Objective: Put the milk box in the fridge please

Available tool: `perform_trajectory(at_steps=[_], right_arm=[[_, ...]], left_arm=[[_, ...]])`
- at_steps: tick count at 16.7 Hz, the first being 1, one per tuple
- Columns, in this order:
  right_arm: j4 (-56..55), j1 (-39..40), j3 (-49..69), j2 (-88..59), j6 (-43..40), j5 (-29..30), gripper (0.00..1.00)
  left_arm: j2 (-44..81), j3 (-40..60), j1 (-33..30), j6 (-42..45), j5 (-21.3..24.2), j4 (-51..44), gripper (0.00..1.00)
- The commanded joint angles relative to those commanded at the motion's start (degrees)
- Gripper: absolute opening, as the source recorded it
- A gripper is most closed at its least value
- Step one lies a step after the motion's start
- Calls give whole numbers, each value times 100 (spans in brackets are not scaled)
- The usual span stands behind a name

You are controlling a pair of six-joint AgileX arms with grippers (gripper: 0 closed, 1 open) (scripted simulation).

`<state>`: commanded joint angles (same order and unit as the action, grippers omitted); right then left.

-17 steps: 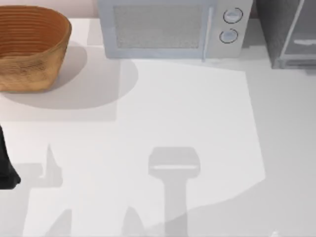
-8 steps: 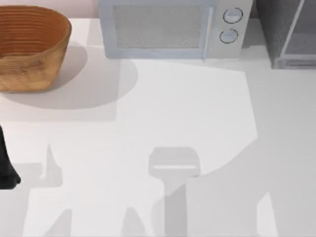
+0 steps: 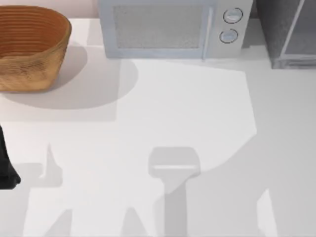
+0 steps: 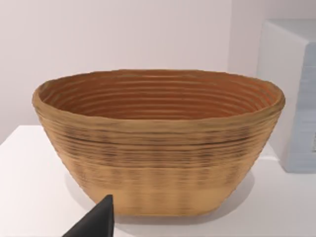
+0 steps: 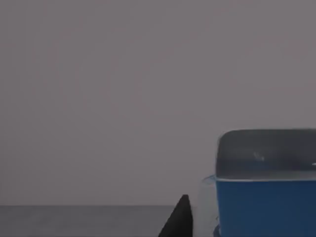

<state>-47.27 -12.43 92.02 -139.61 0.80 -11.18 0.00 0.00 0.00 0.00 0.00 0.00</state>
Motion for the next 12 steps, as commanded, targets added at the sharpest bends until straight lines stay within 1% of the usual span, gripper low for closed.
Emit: perform_trajectory(at_steps=[11, 12], right_arm=[[0, 0, 0, 0, 0, 0, 98], [0, 0, 0, 0, 0, 0, 100]], left_arm=[[0, 0, 0, 0, 0, 0, 100], [0, 0, 0, 0, 0, 0, 100]])
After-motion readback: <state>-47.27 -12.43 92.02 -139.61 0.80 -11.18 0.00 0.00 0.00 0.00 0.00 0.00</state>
